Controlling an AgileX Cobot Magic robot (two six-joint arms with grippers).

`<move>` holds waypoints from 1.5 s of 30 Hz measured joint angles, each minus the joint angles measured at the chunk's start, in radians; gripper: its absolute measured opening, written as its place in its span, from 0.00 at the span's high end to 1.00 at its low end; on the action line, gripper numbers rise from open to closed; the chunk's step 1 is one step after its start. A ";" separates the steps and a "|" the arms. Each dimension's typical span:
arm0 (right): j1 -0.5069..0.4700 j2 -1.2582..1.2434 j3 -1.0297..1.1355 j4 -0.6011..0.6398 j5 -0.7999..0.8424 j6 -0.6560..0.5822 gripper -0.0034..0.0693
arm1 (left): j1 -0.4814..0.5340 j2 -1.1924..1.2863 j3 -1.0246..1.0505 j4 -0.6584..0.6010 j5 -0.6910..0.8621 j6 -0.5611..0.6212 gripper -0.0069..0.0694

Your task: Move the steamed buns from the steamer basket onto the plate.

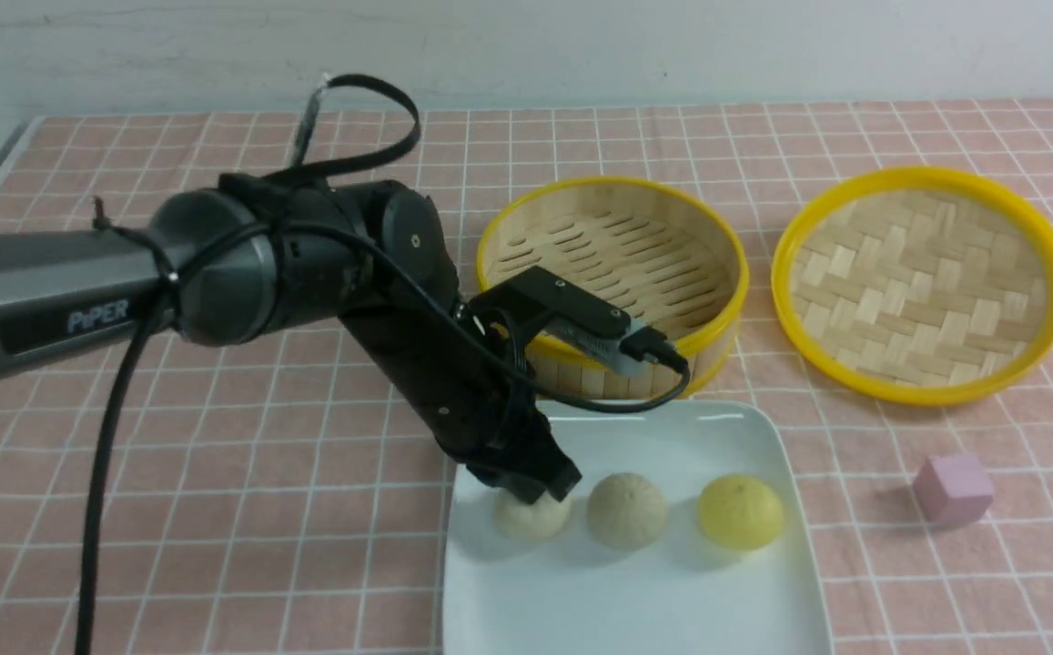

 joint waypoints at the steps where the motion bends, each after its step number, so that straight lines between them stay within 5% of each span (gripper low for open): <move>1: 0.000 0.000 0.000 0.000 0.000 0.000 0.42 | 0.000 0.018 0.000 -0.003 0.000 0.000 0.88; 12: 0.000 0.000 0.000 0.000 0.001 -0.004 0.42 | 0.000 0.019 -0.067 0.005 0.100 -0.046 0.82; 16: 0.000 0.000 0.000 0.000 0.001 -0.007 0.42 | 0.000 0.019 -0.127 0.045 0.159 -0.116 0.69; 23: 0.000 0.000 0.000 0.000 0.001 -0.011 0.42 | 0.000 0.019 -0.237 0.176 0.311 -0.191 0.20; 26: 0.000 0.000 0.000 0.000 0.000 -0.011 0.42 | 0.000 0.019 -0.261 0.181 0.343 -0.204 0.13; 30: 0.000 0.000 0.000 0.000 -0.012 -0.011 0.42 | 0.000 0.017 -0.314 0.184 0.361 -0.225 0.11; 45: 0.000 0.000 0.000 -0.061 -0.147 -0.008 0.43 | 0.000 -0.134 -0.703 0.343 0.427 -0.381 0.33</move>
